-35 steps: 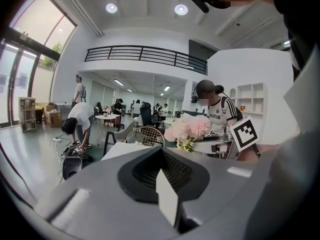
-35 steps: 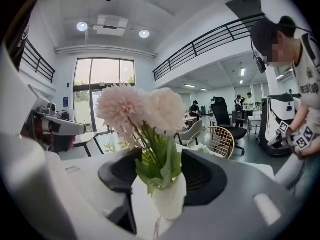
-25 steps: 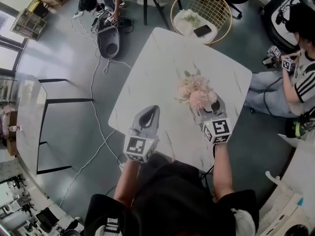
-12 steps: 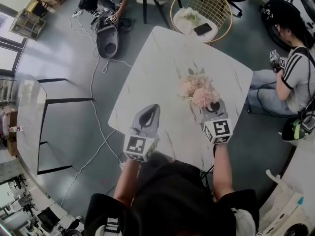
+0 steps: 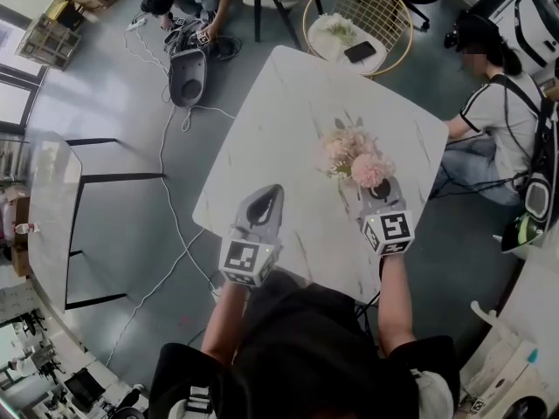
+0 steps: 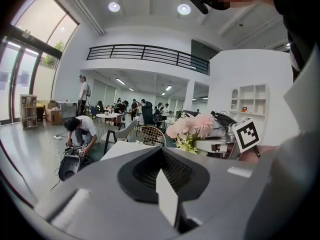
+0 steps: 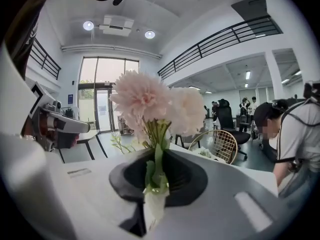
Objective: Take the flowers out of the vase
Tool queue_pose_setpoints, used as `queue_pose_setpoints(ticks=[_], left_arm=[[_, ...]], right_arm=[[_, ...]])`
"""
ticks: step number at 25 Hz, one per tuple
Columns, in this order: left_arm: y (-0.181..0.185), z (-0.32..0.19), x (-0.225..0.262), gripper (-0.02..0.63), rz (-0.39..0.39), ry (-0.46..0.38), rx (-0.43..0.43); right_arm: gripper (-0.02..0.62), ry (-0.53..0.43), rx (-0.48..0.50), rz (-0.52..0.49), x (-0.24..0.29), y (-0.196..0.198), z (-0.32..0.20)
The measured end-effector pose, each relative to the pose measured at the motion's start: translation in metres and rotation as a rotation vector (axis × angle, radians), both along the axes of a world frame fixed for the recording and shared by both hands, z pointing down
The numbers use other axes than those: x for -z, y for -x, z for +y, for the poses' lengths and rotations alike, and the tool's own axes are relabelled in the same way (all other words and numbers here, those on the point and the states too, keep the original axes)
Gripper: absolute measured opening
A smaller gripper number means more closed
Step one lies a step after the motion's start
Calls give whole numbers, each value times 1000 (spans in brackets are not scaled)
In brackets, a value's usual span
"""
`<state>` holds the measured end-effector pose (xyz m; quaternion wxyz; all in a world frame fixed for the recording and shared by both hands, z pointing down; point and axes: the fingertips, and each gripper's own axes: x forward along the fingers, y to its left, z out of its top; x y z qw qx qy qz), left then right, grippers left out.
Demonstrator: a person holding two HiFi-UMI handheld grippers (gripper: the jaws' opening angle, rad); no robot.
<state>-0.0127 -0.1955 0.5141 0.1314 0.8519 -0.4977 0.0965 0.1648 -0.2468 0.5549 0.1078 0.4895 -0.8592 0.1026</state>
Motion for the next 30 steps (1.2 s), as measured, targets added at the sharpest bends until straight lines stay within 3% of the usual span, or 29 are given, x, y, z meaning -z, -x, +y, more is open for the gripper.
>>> queue_pose_setpoints(ticks=[30], left_arm=[[18, 13, 23, 8, 12, -62, -15]], right_arm=[[37, -110, -77, -31, 56, -6, 2]])
